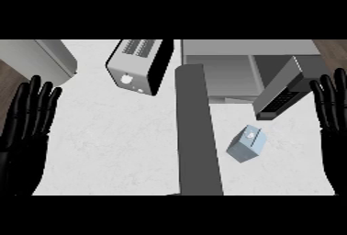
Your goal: Pick up the milk, place it into the microwave and close the microwave
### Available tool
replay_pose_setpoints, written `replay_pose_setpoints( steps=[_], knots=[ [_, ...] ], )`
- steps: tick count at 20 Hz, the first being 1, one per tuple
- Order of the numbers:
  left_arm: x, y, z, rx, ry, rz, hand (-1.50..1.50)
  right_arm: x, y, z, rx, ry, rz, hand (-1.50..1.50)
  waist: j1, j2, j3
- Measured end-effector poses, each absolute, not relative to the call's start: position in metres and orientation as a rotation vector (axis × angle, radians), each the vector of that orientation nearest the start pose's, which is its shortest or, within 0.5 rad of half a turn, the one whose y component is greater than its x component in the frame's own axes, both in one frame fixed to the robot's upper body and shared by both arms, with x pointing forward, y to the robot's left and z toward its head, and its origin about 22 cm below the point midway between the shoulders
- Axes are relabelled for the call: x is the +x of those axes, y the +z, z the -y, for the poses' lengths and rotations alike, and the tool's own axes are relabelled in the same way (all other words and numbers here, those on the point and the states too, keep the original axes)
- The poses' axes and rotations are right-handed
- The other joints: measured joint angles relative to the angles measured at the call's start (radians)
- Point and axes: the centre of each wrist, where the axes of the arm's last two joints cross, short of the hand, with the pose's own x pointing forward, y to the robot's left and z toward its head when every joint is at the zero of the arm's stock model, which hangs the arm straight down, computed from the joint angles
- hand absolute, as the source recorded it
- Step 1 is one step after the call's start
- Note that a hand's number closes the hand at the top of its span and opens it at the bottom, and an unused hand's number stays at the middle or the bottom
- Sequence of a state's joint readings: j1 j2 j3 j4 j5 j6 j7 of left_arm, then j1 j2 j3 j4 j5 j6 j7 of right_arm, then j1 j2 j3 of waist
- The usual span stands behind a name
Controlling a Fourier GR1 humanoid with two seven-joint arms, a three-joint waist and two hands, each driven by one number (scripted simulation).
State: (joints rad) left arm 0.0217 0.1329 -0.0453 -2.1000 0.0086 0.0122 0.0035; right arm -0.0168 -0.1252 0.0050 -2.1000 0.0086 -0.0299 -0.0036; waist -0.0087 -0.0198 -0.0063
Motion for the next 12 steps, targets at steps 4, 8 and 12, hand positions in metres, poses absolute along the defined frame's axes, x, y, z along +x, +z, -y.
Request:
replay_pose_setpoints(
  steps=[4, 8, 12],
  knots=[
    [0.217, 0.121, -0.24, 0.024, -0.16, 2.082, -1.5, 0.218, 0.14, 0.225, -0.144, 0.08, 2.114, -1.5, 0.006, 0.013, 0.004],
    [0.227, 0.114, -0.242, -0.009, -0.122, 2.043, -1.5, 0.227, 0.145, 0.204, -0.154, -0.015, 2.069, -1.5, 0.011, 0.018, 0.005],
    [0.226, 0.108, -0.238, -0.026, -0.067, 1.992, -1.5, 0.234, 0.143, 0.193, -0.137, -0.084, 2.021, -1.5, 0.011, 0.019, 0.006]
  ],
)
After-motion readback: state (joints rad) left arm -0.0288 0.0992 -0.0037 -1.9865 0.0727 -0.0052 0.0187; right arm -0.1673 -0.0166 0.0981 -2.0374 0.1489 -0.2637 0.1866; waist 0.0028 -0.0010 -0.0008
